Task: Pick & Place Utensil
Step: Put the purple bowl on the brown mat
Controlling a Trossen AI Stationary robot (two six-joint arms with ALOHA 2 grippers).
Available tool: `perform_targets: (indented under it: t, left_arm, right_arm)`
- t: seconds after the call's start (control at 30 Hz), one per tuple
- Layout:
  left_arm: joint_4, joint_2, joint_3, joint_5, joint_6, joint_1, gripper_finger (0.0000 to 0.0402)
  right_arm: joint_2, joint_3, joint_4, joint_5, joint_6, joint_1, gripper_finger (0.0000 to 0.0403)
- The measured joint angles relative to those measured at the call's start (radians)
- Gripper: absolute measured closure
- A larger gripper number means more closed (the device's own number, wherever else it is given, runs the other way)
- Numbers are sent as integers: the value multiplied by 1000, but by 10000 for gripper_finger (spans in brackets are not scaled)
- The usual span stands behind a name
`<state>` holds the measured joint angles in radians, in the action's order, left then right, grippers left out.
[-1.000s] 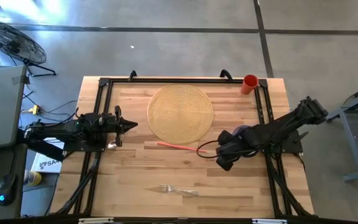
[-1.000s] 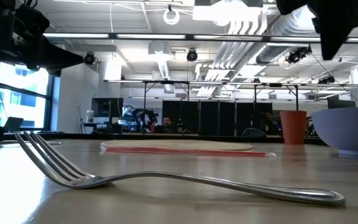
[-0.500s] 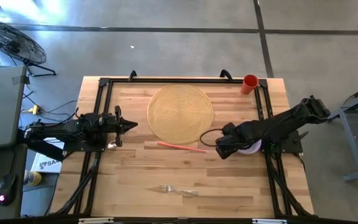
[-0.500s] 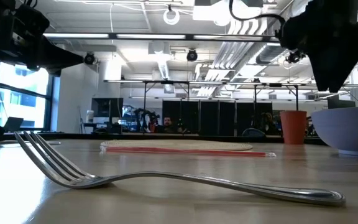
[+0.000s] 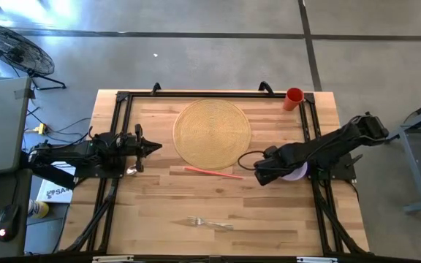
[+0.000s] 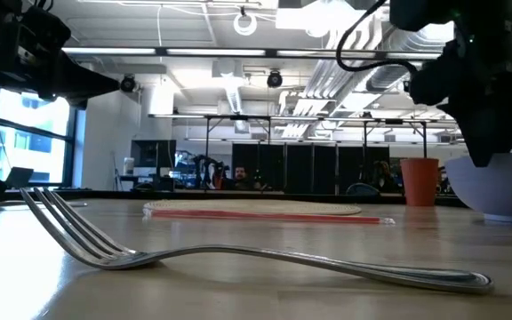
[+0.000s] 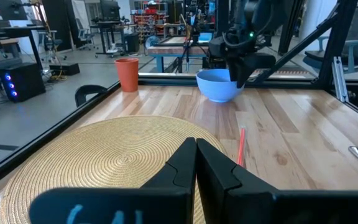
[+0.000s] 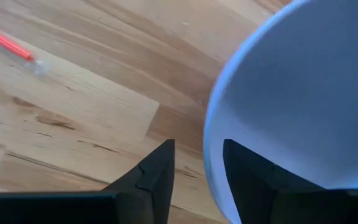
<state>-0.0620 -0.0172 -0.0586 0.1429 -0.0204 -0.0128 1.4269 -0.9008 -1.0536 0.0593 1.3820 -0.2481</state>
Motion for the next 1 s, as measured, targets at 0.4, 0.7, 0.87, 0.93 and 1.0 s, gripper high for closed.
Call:
perform_targets:
  t: [0.4,0.7,0.87,0.93,1.0]
  left_arm:
    - [0,0,0,0,0,0,394]
    - [0,0,0,0,0,0,394]
    - [0,0,0,0,0,0,394]
    - [0,0,0,0,0,0,394]
    - [0,0,0,0,0,0,394]
  right_arm:
    - [0,12,18,9,6,0,360]
    - [0,12,19,12,8,0,392]
    - [0,4,16,8,9,0,394]
    - [0,-18,14,12,8,0,397]
    - [0,-48,4,28,2,0,396]
